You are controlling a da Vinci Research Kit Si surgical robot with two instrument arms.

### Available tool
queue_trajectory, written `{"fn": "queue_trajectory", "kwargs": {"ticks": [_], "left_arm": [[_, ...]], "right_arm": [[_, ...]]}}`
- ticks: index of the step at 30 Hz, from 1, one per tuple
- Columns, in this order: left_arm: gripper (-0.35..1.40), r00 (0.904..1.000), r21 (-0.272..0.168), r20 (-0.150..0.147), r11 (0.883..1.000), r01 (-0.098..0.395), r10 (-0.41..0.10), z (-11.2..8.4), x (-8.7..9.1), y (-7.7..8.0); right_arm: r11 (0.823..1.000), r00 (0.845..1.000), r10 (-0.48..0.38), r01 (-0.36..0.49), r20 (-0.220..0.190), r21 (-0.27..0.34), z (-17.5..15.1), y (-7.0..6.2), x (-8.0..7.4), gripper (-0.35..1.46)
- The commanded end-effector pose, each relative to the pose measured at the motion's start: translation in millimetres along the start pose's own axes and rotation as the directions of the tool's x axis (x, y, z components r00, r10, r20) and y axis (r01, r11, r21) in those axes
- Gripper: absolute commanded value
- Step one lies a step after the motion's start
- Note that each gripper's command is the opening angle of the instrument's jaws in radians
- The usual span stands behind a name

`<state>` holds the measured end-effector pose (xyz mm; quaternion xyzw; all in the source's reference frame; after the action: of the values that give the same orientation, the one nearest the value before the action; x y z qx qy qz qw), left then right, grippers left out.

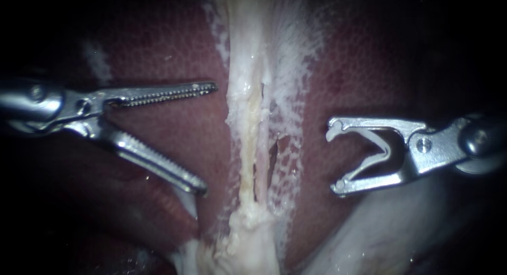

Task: Grabbing gallbladder

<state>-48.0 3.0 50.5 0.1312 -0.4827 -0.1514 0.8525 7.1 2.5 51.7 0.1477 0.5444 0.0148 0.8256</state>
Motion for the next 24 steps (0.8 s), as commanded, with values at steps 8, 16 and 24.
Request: {"fn": "queue_trajectory", "kwargs": {"ticks": [8,16,24], "left_arm": [[0.89,0.9991,-0.011,-0.001,0.999,0.043,-0.043,0.8,1.4,1.7],[0.84,0.9950,-0.026,-0.001,0.995,0.099,-0.099,2.1,2.6,2.9],[0.52,0.9856,-0.034,-0.001,0.985,0.169,-0.169,2.1,2.8,3.0]], "right_arm": [[1.000,1.000,0.000,0.000,0.000,0.000,0.1,0.1,0.0,0.58],[1.000,1.000,0.000,0.000,0.000,0.000,0.1,0.1,0.0,0.58],[1.000,1.000,0.000,0.000,0.000,0.000,0.1,0.0,0.0,0.58]]}}
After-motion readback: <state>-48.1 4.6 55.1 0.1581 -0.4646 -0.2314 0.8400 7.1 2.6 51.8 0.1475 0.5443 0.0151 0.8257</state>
